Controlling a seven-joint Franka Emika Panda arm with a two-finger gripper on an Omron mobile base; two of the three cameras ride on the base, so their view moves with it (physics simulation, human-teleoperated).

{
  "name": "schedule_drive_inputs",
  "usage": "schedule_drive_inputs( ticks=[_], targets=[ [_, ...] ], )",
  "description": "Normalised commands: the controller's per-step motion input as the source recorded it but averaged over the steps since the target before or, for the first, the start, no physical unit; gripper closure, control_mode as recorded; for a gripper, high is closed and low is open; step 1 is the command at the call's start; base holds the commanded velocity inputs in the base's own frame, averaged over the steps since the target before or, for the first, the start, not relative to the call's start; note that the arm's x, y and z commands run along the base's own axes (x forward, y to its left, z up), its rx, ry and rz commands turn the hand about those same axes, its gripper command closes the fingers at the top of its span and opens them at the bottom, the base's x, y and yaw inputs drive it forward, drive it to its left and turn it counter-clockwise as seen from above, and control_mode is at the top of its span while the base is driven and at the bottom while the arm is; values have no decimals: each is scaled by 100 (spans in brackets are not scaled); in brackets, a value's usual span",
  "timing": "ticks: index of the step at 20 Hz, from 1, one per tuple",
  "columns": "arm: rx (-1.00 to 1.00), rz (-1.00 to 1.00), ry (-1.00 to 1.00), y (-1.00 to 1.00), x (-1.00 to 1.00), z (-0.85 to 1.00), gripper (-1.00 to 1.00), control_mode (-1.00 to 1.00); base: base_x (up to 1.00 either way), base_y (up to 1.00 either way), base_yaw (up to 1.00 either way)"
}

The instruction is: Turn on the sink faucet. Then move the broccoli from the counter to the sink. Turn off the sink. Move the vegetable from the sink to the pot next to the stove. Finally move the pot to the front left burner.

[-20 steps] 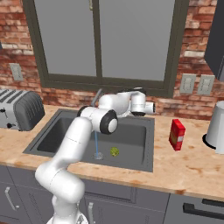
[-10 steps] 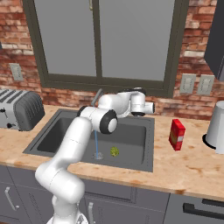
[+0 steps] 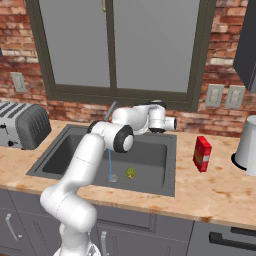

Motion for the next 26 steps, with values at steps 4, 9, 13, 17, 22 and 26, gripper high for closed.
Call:
schedule_drive_inputs(
  ticks=[4,9,13,17,22,26],
  targets=[
    [0,0,0,-3,12,0,-100,-100,0,0,0],
    [0,0,0,-4,12,0,-100,-100,0,0,0],
    [0,0,0,-5,11,0,-100,-100,0,0,0],
    [1,0,0,-2,3,0,-100,-100,0,0,0],
    [2,0,0,0,0,0,-100,-100,0,0,0],
    [2,0,0,0,0,0,-100,-100,0,0,0]
  ],
)
